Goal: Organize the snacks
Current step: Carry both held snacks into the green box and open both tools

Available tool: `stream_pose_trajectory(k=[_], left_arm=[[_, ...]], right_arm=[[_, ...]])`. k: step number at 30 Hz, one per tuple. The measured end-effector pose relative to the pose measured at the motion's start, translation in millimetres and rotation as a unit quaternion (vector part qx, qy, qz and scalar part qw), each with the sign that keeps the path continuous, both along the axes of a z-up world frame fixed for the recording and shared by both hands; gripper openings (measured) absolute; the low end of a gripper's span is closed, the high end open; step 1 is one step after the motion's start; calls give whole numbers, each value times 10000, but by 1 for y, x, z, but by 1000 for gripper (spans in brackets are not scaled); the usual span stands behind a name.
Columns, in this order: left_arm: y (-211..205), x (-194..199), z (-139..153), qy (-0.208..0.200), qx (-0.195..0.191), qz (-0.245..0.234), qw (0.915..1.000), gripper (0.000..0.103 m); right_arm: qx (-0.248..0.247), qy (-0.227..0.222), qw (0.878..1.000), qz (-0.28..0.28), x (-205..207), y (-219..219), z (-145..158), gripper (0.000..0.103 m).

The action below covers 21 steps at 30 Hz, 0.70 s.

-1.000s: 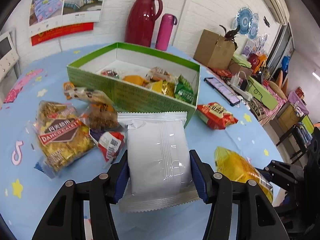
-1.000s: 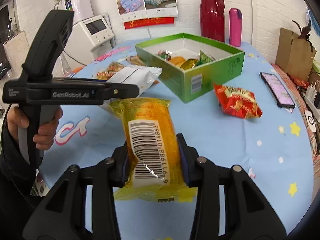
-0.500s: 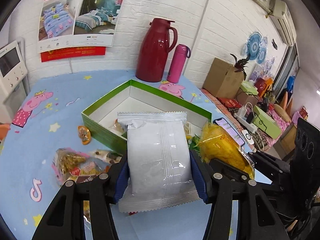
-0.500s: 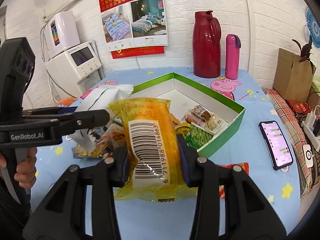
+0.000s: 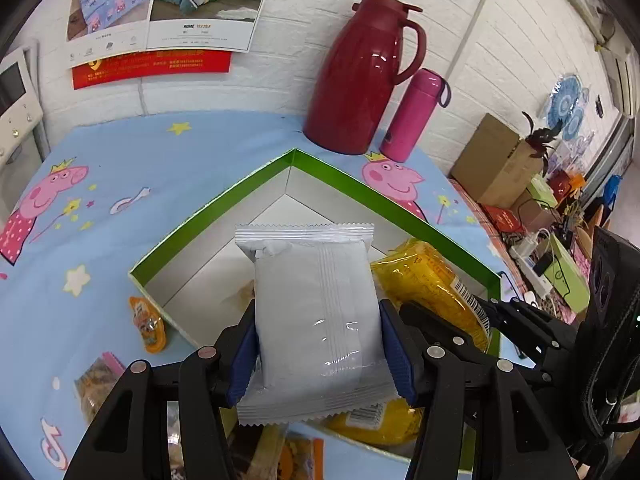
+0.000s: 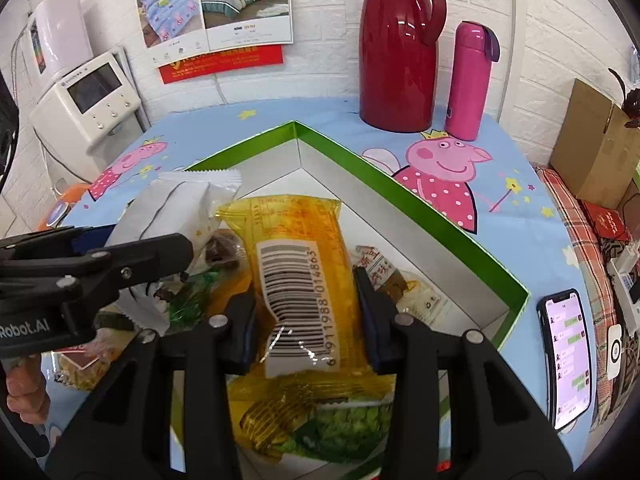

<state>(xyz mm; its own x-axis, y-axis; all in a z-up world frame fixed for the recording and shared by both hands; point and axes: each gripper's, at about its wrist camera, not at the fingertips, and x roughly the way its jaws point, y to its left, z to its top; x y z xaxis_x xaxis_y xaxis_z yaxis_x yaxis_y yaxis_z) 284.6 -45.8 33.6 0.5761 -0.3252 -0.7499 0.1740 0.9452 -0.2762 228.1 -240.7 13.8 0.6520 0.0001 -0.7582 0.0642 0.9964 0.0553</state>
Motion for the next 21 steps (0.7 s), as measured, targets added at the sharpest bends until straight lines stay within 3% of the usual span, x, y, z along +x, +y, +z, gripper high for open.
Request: stream_pose_trajectory(k=[6,8,9,10,11,15,21], left_arm=[[1,35,-10,93,-24,57,9999,57],[0,41,-13,51,19,-8,10000,63],[1,42,-13,31,51,-11,10000,68],[2,42,-13,0,68,20,10000,80],[4,39,-12,-62,50,82,9999,86],[15,32,-8,-127,-144,243,9995,87],[19,10,4,-237,-126,249,9993,87]], right_arm=[[-161,279,9995,-43,31,-11,-8,43],[-157,379,9991,76,36,-11,-8,45],[-205,358,9991,116,36,-11,-6,57],[-304,293,9990,112,35,-10,-4,72],[-390,201,9990,121,32,-10,-1,75],[-415,112,9990,74,22,-14,3,75],[-213,-12,9998,21,-3,-14,14,76]])
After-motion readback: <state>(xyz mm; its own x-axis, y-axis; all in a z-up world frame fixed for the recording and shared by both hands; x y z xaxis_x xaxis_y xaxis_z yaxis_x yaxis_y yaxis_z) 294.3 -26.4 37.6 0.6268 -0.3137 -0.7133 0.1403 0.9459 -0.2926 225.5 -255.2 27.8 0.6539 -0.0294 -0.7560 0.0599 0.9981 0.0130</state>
